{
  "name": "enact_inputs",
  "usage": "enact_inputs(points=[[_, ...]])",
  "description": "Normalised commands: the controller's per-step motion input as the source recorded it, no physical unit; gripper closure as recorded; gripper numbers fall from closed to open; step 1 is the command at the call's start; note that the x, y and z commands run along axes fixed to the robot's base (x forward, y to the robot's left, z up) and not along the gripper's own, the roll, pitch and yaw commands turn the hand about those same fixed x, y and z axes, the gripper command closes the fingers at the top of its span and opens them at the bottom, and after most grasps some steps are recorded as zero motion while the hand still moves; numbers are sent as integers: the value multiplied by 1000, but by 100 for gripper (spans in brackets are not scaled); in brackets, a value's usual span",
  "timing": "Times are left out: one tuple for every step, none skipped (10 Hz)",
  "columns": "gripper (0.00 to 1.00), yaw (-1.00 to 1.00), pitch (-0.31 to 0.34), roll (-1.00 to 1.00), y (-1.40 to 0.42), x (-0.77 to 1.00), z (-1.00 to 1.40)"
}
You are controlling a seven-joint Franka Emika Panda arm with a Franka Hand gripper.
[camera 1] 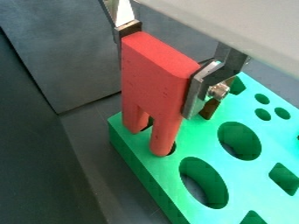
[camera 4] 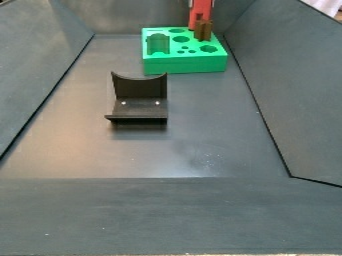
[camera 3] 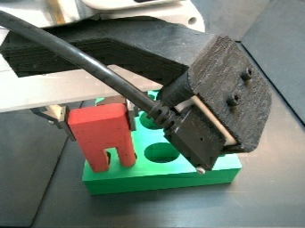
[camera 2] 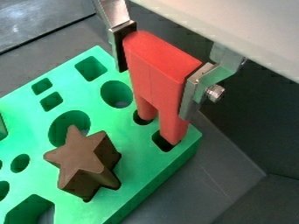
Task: Pick up the square-circle object. Move up. Move to above the board. Insert the square-circle object.
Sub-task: Insert the square-circle object.
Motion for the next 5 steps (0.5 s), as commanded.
enact_inputs(points=[[100,0,-43,1,-51,0,0],[100,0,-60,0,0,0,0],[100,0,-46,54,0,3,0],[100,0,0,61,0,9,-77],[100,0,-130,36,77,-351,-77]])
